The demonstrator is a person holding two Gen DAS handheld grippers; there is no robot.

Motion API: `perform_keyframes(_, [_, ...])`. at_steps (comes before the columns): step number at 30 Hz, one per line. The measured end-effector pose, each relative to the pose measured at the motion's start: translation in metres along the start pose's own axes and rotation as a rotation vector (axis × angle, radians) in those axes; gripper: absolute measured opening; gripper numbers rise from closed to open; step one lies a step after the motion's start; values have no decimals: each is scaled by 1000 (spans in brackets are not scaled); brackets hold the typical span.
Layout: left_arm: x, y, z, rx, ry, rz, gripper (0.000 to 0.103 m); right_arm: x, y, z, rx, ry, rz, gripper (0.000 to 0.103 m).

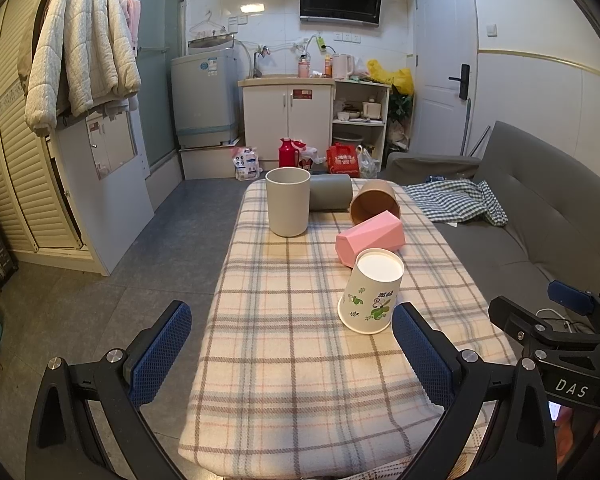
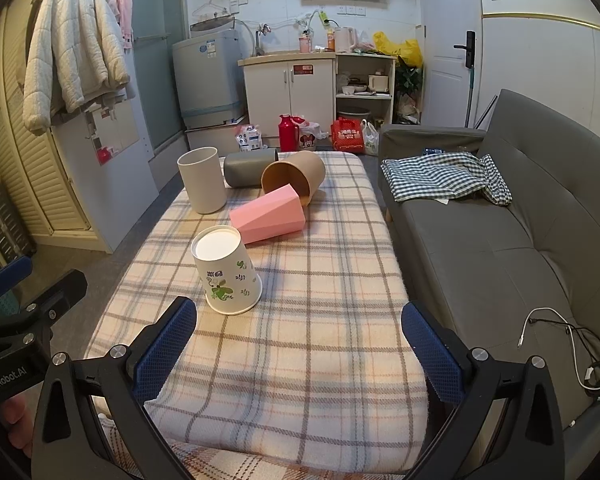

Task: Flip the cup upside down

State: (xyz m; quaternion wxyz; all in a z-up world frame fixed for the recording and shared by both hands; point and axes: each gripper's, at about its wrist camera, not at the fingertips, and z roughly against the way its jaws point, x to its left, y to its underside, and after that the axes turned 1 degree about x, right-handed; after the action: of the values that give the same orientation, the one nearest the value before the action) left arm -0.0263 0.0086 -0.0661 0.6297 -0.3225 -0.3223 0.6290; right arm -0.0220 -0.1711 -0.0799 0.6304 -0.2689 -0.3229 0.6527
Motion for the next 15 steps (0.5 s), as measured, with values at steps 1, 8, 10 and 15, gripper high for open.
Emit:
perform_keyframes(1, [0,0,0,0,1,0,103,0,0,0,0,0,0,103])
perform_keyframes(8, [0,0,0,2,2,1,103,0,1,-1,2,0,0,103])
perform_keyframes(10, [0,0,0,2,1,1,103,0,1,-1,2,1,1,103])
perform_keyframes(15, [0,-1,0,3,1,1,103,1,1,-1,3,1,1,103])
